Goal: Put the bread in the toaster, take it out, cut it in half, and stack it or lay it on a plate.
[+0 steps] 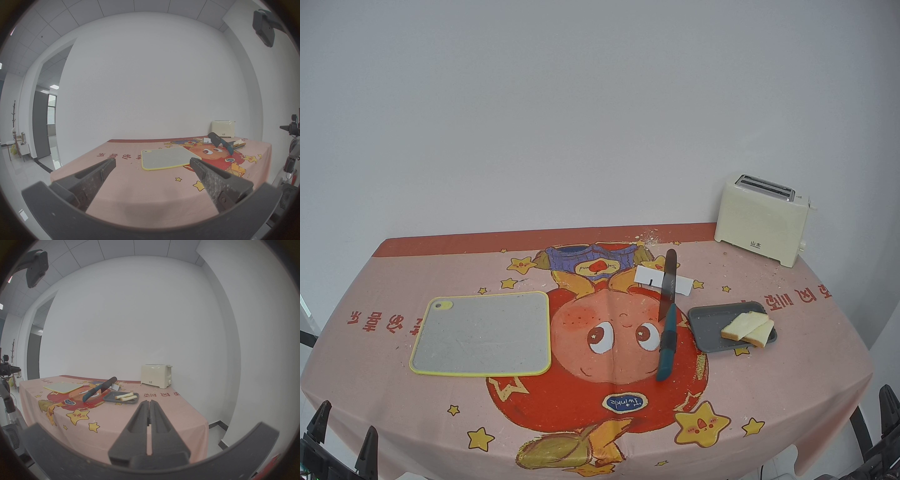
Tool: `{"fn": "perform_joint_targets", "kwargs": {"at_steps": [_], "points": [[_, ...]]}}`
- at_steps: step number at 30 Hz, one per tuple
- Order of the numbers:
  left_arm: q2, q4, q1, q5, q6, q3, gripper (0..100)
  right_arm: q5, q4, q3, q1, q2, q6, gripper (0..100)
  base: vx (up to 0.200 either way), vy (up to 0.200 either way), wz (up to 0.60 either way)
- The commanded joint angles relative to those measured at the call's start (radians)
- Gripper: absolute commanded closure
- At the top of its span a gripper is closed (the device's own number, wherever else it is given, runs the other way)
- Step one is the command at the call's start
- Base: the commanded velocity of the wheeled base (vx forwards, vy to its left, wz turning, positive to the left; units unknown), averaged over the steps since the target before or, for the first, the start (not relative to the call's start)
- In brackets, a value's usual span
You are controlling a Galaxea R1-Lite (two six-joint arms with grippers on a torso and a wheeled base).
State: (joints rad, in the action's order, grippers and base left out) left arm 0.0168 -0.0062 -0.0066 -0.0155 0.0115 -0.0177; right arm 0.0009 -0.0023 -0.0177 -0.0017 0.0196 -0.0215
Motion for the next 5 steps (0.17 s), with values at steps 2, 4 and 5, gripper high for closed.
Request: {"fn": "perform_joint_targets", "kwargs": {"at_steps": [2,4,5], "points": [[-0.006,0.000,-0.001,-0.001,0.004,0.018,0,0.001,-0.001,0.018,0.000,-0.020,-0.005,100,0.000,0.000,0.00],[-0.005,0.002,0.000,0.009,-0.007,0.018,0,0.001,-0.001,0.018,0.000,-0.020,-0.003,100,0.000,0.000,0.00],[-0.005,0.002,0.000,0.012,-0.015,0.018,0,0.001,-0.001,0.018,0.000,-0.020,-0.003,100,0.000,0.000,0.00]]}}
